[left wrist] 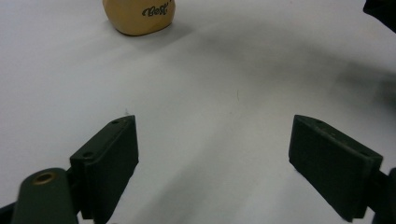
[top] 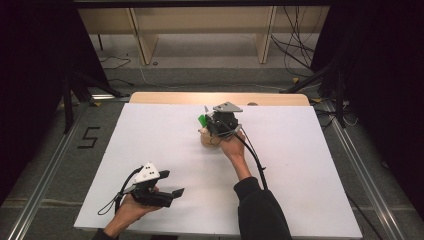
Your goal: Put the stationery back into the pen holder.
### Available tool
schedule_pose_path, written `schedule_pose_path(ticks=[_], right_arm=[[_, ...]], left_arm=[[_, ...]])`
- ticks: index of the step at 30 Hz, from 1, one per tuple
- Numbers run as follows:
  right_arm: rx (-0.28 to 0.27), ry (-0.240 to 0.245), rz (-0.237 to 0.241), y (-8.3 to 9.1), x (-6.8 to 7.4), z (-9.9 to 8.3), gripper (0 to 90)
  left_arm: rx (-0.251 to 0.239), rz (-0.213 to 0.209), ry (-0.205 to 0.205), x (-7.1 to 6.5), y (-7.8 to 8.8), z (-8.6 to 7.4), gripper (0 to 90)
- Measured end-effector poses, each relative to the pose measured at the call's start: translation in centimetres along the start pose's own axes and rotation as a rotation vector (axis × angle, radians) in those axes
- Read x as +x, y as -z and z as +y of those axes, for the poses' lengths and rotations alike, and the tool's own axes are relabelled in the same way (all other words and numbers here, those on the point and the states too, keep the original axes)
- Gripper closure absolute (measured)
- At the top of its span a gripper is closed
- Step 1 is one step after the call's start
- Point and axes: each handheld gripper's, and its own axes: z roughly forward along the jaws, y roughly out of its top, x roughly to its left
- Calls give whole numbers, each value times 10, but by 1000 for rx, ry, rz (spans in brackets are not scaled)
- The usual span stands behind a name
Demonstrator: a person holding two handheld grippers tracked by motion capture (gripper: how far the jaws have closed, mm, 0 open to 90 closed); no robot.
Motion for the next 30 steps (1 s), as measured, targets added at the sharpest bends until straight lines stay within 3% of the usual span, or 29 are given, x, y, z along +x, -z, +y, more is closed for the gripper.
schedule_pose_path(ticks=[11, 23, 30], right_arm=[[-14, 0, -4, 8, -3, 2, 648], [-46, -65, 19, 12, -11, -2, 659], [-55, -51, 7, 10, -6, -2, 659]], left_arm=[[0, 0, 2, 0, 1, 0, 155], [1, 0, 5, -1, 0, 0, 155], [1, 0, 1, 0, 0, 0, 155]])
